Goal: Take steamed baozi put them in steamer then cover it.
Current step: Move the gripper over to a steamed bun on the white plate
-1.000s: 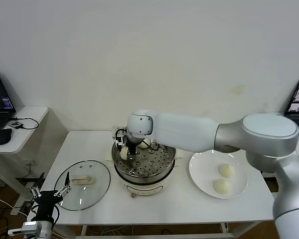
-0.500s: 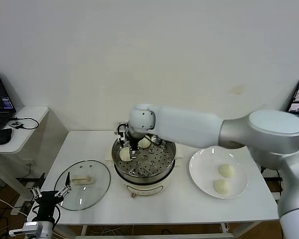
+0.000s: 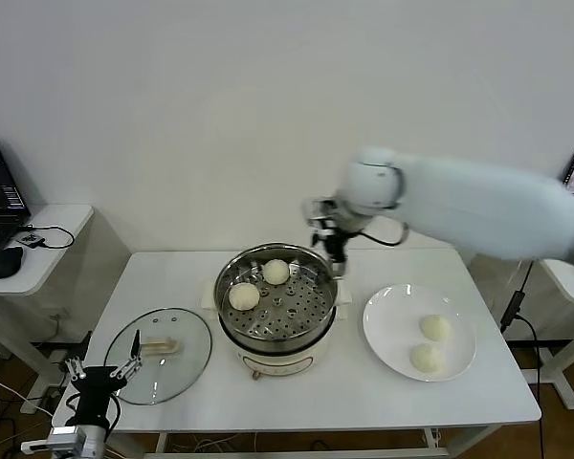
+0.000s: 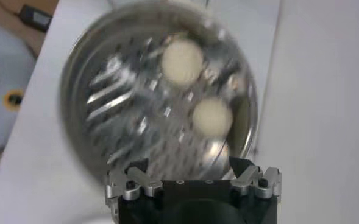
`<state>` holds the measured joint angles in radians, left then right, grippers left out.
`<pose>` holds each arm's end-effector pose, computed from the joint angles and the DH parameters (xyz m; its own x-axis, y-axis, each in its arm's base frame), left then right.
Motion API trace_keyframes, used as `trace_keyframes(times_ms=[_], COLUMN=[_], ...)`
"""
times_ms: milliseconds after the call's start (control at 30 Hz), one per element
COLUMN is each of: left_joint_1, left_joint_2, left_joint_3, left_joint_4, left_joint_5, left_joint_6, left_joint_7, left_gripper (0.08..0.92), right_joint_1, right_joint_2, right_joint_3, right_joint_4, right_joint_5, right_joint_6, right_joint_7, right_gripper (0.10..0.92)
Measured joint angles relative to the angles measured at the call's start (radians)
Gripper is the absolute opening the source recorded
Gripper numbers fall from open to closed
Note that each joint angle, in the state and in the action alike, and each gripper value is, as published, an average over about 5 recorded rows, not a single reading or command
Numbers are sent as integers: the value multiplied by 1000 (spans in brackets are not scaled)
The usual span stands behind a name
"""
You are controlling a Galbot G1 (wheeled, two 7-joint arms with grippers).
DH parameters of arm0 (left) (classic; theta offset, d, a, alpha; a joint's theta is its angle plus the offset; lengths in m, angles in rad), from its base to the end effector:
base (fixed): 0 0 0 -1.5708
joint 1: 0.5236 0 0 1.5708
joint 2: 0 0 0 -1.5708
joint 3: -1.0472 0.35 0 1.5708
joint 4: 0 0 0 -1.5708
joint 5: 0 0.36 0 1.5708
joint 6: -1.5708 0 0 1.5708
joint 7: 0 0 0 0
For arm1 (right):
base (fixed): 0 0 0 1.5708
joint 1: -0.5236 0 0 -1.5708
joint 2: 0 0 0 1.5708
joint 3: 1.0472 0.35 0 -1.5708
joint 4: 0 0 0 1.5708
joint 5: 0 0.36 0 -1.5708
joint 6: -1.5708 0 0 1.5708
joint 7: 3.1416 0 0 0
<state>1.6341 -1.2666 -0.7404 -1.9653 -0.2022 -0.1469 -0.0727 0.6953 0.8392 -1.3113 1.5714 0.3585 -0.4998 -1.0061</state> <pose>0.1703 0.1316 -0.3300 -0.9925 -0.1213 -0.0122 -0.1216 0.9779 0.1700 0.5013 0.0249 -0.0085 -0.2719 -0.2040 0.9405 -0.9222 -0.2241 -0.3152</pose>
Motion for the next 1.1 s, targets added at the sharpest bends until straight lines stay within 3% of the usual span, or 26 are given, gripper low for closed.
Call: trace_keyframes(times_ms=[467,1100], left_joint_1=[15,22], left_joint_2=[-13,-28], left_joint_3=[-1,-10], left_joint_4=[-7,0], left_joint_5=[25,30], left_joint_6=[13,13], left_joint_7=[0,-1], left_gripper=[823,823], right_joint_1=[-343,-707], right_joint_2=[-343,-393], right_joint_3=[210,412], right_joint_4=[83,-9], right_joint_5=[-266,-475], right_joint_6=[137,227], right_joint_7=[-41,-20], right_gripper=[823,823])
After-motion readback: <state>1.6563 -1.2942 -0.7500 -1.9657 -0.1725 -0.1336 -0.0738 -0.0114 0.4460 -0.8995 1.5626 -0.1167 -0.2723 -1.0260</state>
